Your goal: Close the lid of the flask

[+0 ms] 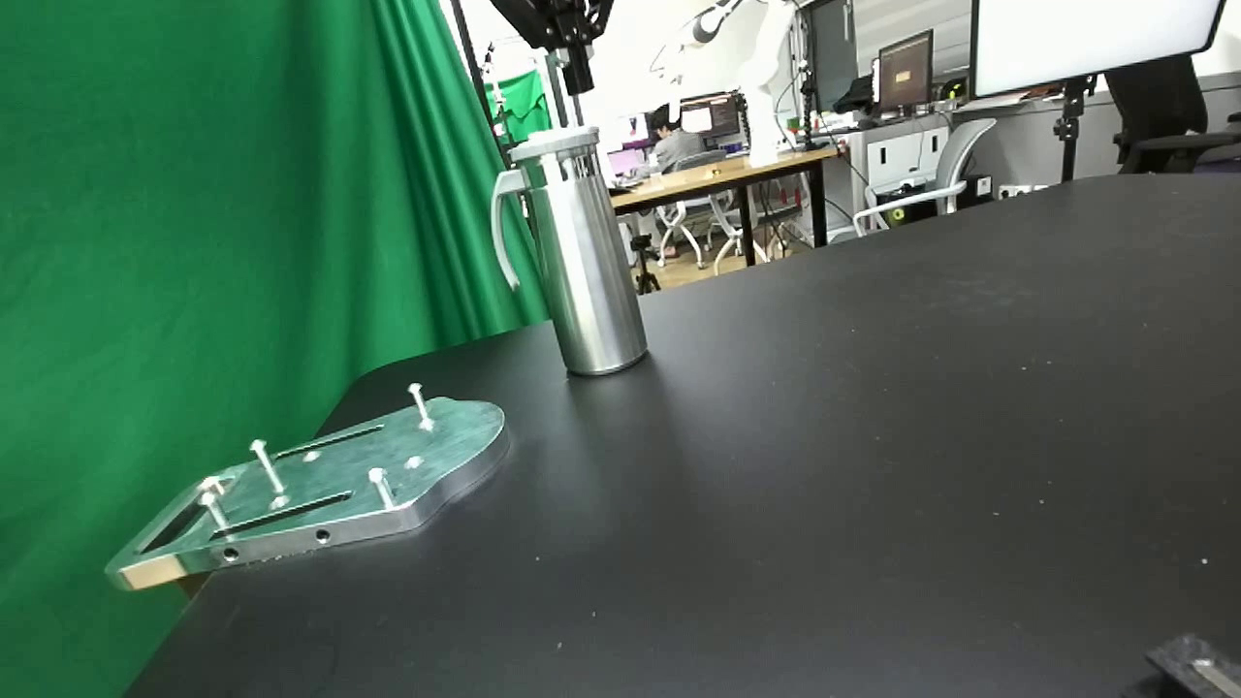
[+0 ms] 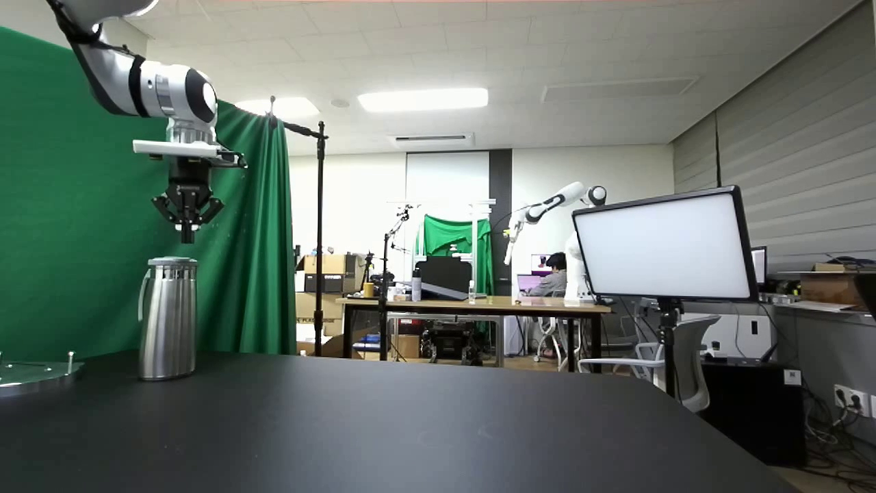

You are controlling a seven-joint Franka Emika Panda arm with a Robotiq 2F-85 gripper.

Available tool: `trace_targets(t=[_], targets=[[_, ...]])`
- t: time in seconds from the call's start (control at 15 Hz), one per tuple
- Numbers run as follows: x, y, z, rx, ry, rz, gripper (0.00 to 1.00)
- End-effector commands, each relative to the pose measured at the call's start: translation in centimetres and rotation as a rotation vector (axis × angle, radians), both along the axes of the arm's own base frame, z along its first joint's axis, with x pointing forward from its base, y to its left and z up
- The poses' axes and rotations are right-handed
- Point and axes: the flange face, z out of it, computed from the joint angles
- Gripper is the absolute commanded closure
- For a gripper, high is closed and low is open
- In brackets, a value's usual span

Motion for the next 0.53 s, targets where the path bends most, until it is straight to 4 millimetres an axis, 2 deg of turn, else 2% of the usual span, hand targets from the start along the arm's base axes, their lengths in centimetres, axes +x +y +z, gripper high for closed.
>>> trace_targets(t=[0.0,0.27,0.47], targets=[[-2.4,-3.0,4.3,-0.06,-0.003,-0.021,0.61],[-5.2,-8.7,6.8,-0.117,0.01,-0.08,0.33],[-7.2,-13.0,7.2,-0.122,0.021,-0.122,0.13]])
